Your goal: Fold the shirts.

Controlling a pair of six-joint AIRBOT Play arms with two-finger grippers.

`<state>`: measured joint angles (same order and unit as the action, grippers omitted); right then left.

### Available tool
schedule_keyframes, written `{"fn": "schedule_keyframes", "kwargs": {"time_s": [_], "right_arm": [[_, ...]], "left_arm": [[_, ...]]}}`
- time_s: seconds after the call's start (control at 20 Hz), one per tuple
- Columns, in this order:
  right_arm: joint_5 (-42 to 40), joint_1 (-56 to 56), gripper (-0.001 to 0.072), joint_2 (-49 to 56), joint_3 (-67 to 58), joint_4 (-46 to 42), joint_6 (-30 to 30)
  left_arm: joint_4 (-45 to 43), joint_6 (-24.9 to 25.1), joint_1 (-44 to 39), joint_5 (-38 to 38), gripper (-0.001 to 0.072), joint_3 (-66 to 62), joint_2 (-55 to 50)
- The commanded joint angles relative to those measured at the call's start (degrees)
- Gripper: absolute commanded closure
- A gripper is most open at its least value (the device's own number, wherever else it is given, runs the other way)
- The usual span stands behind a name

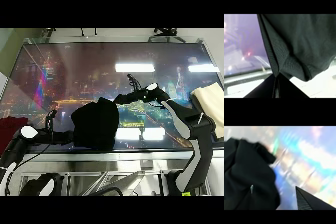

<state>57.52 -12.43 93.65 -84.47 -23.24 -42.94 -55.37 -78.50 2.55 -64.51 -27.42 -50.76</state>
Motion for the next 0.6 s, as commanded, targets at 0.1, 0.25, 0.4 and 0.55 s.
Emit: {"fn": "schedule_keyframes", "kwargs": {"time_s": [0.1, 0.25, 0.4, 0.55], "right_arm": [[-0.31, -0.98, 0.0152, 0.90, -0.04, 0.52, 0.11], [3.80, -2.82, 0.0237, 1.07, -0.04, 0.59, 0.11], [8.39, -4.42, 0.0290, 1.07, -0.04, 3.26, 0.09], [12.66, -4.33, 0.0691, 1.01, -0.07, 7.85, 0.55]], "left_arm": [[-0.17, 0.72, 1.22, -0.85, 0.0692, 0.00, 0.02], [-0.17, 0.72, 1.25, -0.76, 0.0692, 0.00, 0.02], [-0.17, 0.72, 1.22, -0.33, 0.0692, 0.00, 0.04], [-0.15, 1.14, 1.25, -0.11, 0.0692, -0.11, 0.04]]}}
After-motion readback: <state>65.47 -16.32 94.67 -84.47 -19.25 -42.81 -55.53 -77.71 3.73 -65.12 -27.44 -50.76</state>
